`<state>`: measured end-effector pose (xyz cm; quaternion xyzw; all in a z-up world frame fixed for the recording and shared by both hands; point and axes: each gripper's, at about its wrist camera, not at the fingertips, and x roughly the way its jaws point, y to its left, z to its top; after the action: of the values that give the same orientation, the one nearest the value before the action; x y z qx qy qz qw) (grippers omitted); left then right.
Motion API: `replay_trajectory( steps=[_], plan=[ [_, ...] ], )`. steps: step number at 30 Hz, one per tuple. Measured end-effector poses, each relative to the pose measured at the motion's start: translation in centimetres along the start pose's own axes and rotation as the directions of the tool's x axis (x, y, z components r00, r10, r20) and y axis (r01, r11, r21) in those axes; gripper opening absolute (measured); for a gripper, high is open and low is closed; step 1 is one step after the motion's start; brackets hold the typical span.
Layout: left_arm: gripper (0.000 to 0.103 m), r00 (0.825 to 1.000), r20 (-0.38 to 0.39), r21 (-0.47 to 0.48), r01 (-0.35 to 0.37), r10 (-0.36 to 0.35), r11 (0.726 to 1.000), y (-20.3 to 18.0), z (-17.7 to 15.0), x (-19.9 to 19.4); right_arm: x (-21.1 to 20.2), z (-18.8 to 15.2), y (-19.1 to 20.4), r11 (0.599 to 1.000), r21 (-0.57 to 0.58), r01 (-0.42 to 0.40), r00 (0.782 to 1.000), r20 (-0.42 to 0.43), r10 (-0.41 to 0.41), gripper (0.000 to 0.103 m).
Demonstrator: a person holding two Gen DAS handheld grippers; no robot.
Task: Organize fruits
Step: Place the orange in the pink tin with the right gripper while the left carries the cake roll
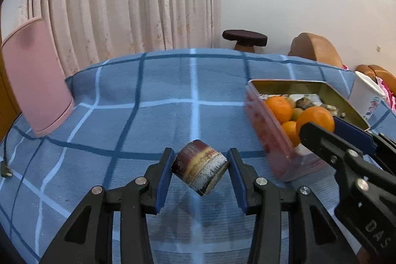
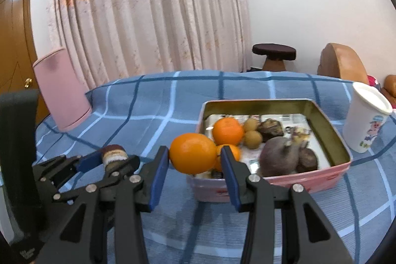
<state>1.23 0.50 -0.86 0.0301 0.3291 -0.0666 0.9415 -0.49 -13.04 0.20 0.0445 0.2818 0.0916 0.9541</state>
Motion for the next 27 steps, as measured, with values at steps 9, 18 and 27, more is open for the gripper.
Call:
replay_trajectory(
  steps=[9,18,27],
  plan=[
    [0.046,0.998,0.040,0.003,0.040,-0.040,0.999,-3.2,0.9,-0.4,-1.3,0.6,-3.8,0.997,0.063,0.038,0.999,0.036,-0.040,0.046],
    [0.046,0.993,0.056,0.022,0.105,-0.106,0.994,-7.4,2.4,0.2,-2.5,1.5,-7.7,0.978,0.098,0.185,0.977,0.090,-0.193,0.046],
    [0.046,0.989,0.038,0.010,0.146,-0.146,0.989,-10.0,3.3,1.7,-2.8,2.0,-10.6,0.964,0.134,0.230,0.966,0.090,-0.243,0.046]
  ],
)
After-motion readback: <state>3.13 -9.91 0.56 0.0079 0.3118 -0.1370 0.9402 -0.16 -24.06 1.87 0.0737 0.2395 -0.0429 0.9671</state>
